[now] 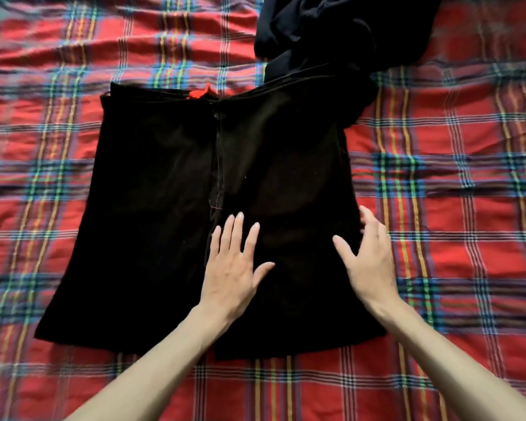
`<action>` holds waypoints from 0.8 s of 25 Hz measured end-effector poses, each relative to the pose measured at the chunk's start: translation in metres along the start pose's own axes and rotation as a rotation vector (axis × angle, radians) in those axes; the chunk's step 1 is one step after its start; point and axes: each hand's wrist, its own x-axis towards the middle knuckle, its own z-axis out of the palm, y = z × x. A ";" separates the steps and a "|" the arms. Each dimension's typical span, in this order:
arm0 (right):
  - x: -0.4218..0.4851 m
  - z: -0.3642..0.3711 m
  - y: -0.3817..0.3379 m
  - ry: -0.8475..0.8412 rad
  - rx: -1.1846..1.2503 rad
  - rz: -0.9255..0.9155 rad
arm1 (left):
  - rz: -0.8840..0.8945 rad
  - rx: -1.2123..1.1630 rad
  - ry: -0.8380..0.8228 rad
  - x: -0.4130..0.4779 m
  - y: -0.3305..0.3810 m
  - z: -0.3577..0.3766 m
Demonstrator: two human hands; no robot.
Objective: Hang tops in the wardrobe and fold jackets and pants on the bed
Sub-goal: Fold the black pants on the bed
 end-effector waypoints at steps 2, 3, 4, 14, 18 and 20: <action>0.008 -0.011 0.000 -0.092 0.137 0.200 | -0.013 -0.065 0.047 0.000 0.008 -0.011; 0.011 -0.016 0.002 -0.159 0.184 0.288 | -0.026 -0.128 0.054 0.000 0.013 -0.017; 0.012 -0.019 0.007 -0.226 0.212 0.344 | -0.051 -0.210 0.040 0.001 0.018 -0.024; -0.026 -0.040 -0.098 -0.661 0.657 -0.030 | -0.562 -1.837 -0.425 0.005 0.021 -0.121; -0.039 0.037 -0.213 -0.765 0.612 -0.272 | -0.627 -2.003 -0.237 -0.029 -0.097 -0.158; -0.050 0.102 -0.255 -0.844 0.517 -0.262 | -0.697 -2.034 -0.175 -0.056 -0.165 -0.151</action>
